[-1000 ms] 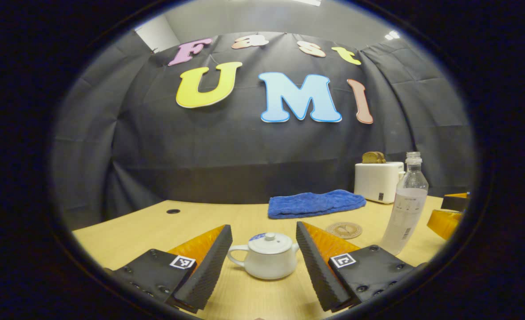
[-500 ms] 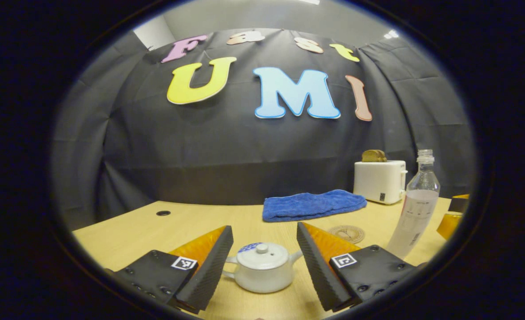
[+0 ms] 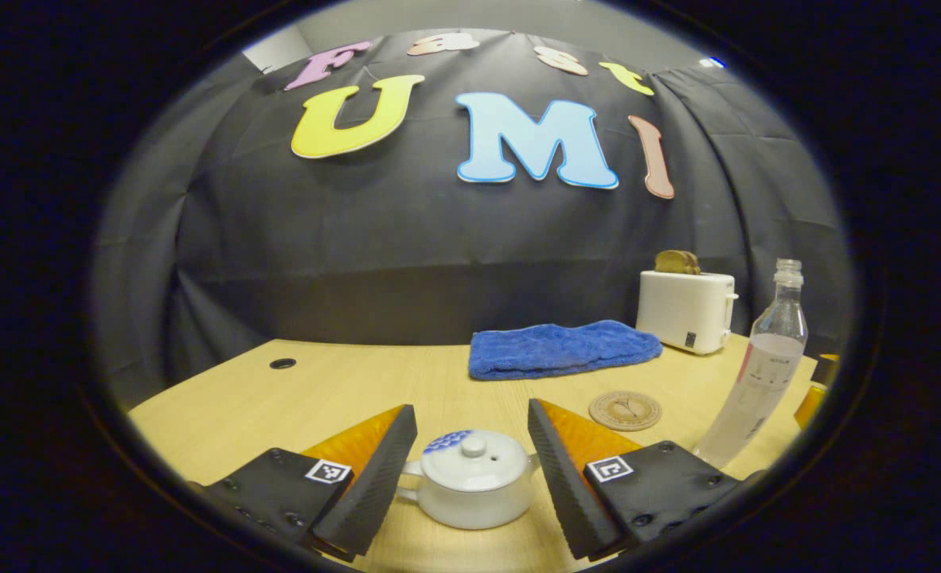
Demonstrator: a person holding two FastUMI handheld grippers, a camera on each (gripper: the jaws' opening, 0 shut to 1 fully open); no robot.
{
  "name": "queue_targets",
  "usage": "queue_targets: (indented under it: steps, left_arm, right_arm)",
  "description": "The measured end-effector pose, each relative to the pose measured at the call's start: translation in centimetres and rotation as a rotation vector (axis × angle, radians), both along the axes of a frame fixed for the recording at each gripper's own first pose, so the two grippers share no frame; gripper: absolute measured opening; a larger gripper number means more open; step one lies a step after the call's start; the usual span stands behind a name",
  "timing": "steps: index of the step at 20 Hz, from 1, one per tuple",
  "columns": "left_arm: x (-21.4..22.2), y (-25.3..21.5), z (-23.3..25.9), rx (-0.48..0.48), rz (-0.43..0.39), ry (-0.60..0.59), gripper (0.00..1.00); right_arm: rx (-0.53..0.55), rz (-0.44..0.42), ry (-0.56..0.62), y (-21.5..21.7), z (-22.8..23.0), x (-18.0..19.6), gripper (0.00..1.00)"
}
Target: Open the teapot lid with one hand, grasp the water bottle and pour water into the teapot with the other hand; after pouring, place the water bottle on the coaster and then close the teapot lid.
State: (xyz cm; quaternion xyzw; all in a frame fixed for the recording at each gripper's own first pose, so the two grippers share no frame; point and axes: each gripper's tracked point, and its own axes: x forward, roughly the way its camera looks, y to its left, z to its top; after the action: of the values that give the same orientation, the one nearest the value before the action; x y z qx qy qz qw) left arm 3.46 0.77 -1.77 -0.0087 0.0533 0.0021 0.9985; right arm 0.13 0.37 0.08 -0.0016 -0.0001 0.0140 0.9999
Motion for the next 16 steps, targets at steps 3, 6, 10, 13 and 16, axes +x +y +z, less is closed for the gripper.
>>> queue_targets:
  steps: [3, 6, 10, 13, 16]
  left_arm:
    - [-0.2, 1.0, 0.9, -0.05, 0.034, -0.042, 0.82]
    - [0.7, -0.2, -0.5, -0.045, -0.018, 0.018, 0.64]
    - [0.7, 0.2, -0.3, -0.04, -0.012, 0.036, 0.65]
    - [0.6, 0.3, -0.7, -0.028, -0.007, 0.055, 0.65]
    - [0.7, 0.5, -0.8, -0.054, -0.016, 0.061, 0.71]
  right_arm:
    - [0.001, 0.006, 0.0, 0.1, 0.1, 0.0, 0.97]
    - [0.0, 0.007, 0.0, 0.1, 0.0, 0.0, 0.97]
    - [0.005, 0.009, 0.001, 0.0, 0.0, 0.0, 0.97]
    - [0.015, 0.01, 0.004, 0.0, 0.1, 0.1, 0.97]
    - [0.021, 0.01, 0.003, -0.1, 0.0, 0.0, 0.97]
